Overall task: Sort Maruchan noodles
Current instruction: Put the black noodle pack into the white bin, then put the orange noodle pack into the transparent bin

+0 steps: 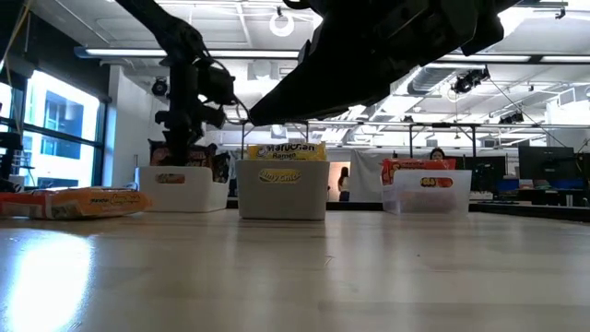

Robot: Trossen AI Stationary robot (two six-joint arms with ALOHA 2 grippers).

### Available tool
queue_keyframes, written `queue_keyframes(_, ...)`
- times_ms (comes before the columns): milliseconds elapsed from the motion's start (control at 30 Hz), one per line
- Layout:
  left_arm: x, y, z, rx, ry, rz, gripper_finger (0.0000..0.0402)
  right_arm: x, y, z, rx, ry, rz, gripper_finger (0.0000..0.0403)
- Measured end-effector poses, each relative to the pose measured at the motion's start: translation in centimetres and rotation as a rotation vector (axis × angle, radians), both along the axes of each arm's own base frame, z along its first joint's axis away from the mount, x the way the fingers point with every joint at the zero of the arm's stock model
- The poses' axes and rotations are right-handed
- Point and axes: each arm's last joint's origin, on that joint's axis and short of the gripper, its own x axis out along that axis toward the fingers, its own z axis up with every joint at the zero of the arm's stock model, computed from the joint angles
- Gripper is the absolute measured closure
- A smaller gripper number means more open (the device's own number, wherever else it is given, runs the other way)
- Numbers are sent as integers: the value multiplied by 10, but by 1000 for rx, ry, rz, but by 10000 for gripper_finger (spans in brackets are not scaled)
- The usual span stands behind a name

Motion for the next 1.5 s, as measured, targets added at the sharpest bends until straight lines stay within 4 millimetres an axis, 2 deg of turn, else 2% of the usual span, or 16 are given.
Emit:
queue_keyframes(233, -2, -5, -11, -8, 40, 2, 276, 0, 0, 0, -2, -2, 1, 402)
queue_keyframes(433, 0, -10, -4, 43, 52, -16, 232, 0, 0, 0, -1, -3, 1, 402)
queue_keyframes(600, 1, -18, 6, 93, 47, -36, 213, 0, 0, 0, -1, -3, 1, 402)
queue_keyframes(867, -3, -28, 33, 217, 1, -72, 211, 0, 0, 0, 12, 1, 2, 402)
queue_keyframes(1033, -5, -28, 46, 308, -51, -48, 213, 2, -5, 0, 77, 20, -69, 402)
queue_keyframes(1300, -9, -34, 64, 351, -161, 3, 217, 3, -9, 0, 82, 27, -91, 402)
queue_keyframes(1500, -20, -50, 86, 351, -310, 81, 239, 2, -9, -1, 54, 32, -80, 402)
